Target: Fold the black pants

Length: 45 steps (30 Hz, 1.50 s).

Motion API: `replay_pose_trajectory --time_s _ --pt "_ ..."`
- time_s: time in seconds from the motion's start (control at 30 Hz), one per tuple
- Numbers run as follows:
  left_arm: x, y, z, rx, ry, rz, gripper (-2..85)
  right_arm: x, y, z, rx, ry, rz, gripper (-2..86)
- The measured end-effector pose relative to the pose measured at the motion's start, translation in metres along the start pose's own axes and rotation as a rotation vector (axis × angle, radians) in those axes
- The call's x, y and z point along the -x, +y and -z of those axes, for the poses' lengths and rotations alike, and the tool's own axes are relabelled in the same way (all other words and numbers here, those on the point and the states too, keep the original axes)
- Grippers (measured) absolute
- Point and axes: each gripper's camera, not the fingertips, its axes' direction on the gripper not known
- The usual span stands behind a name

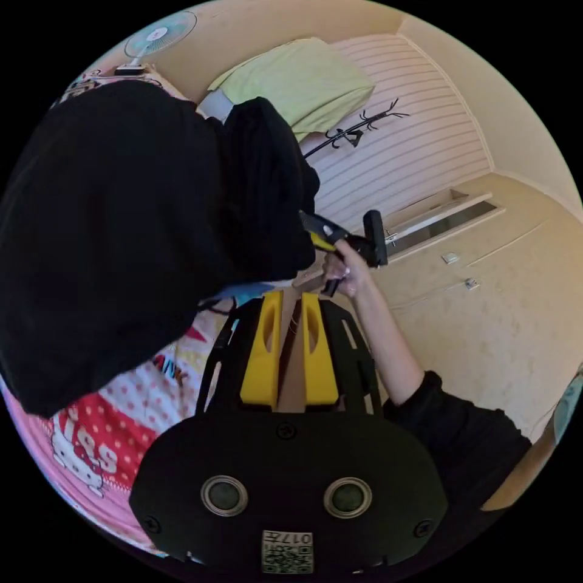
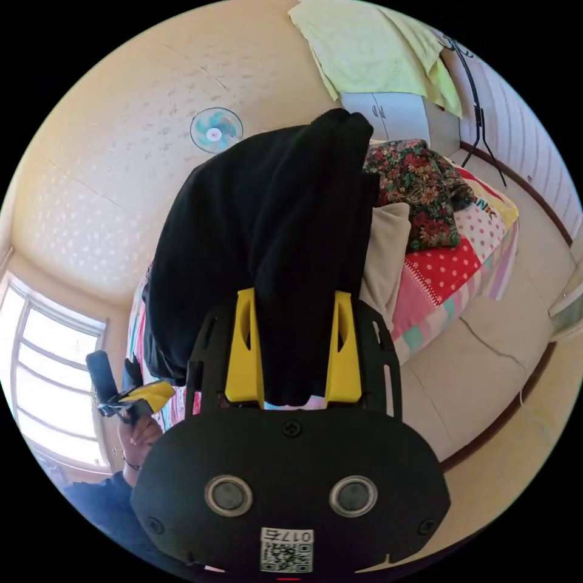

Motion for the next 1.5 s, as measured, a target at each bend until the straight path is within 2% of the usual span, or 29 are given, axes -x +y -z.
replay_pose_trajectory --time_s 0.13,0.2,0.27,0.4,0.57,0.73,0.8,0.87,0.97,1.0,1.07,1.17,1.3,1.37,1.43,1.5 --pt "0.033 0.095 0.046 0.072 -0.205 0.123 7.9 0.032 0.005 -0.019 -0.034 0.073 0.036 17.0" --pt "0.057 0.153 0.089 0.102 -0.384 0.253 8.5 0.042 0.004 -0.028 -0.025 0.094 0.028 17.0" --pt "0.079 0.194 0.120 0.116 -0.482 0.374 8.8 0.054 0.002 -0.038 -0.003 0.115 0.042 17.0" --pt "0.115 0.259 0.183 0.086 -0.363 0.595 10.0 0.059 0.004 -0.055 0.020 0.087 0.036 17.1" --pt "0.119 0.274 0.238 0.003 -0.238 0.621 14.8 0.086 0.004 -0.082 0.100 0.148 0.029 16.7" --pt "0.096 0.269 0.291 -0.119 -0.435 0.575 9.2 0.137 0.003 -0.095 0.173 0.327 0.076 15.0" --pt "0.092 0.278 0.317 -0.202 -0.591 0.626 3.0 0.162 0.009 -0.095 0.155 0.431 0.108 13.6" --pt "0.103 0.291 0.331 -0.249 -0.666 0.690 0.4 0.198 0.022 -0.099 0.106 0.575 0.152 11.4" --pt "0.141 0.312 0.326 -0.297 -0.650 0.715 -0.7 0.252 0.040 -0.108 0.007 0.686 0.205 8.6" --pt "0.142 0.324 0.324 -0.402 -0.657 0.659 -0.8 0.265 0.043 -0.109 -0.021 0.687 0.214 8.3" --pt "0.132 0.344 0.318 -0.566 -0.700 0.573 -0.9 0.325 0.057 -0.119 -0.153 0.596 0.317 6.8" --pt "0.116 0.357 0.313 -0.709 -0.773 0.543 -1.0 0.415 0.068 -0.164 -0.176 0.489 0.458 6.0" --pt "0.121 0.334 0.352 -0.568 -0.698 0.602 -1.0 0.550 0.090 -0.276 -0.013 0.373 0.693 7.5" --pt "0.126 0.331 0.370 -0.536 -0.641 0.581 -1.0 0.643 0.125 -0.362 0.087 0.219 0.839 8.7" --pt "0.131 0.337 0.390 -0.553 -0.569 0.566 -1.0 0.710 0.157 -0.430 0.180 0.099 0.907 9.4" --pt "0.134 0.362 0.418 -0.656 -0.526 0.603 -1.0 0.773 0.195 -0.497 0.281 -0.025 0.944 10.0"
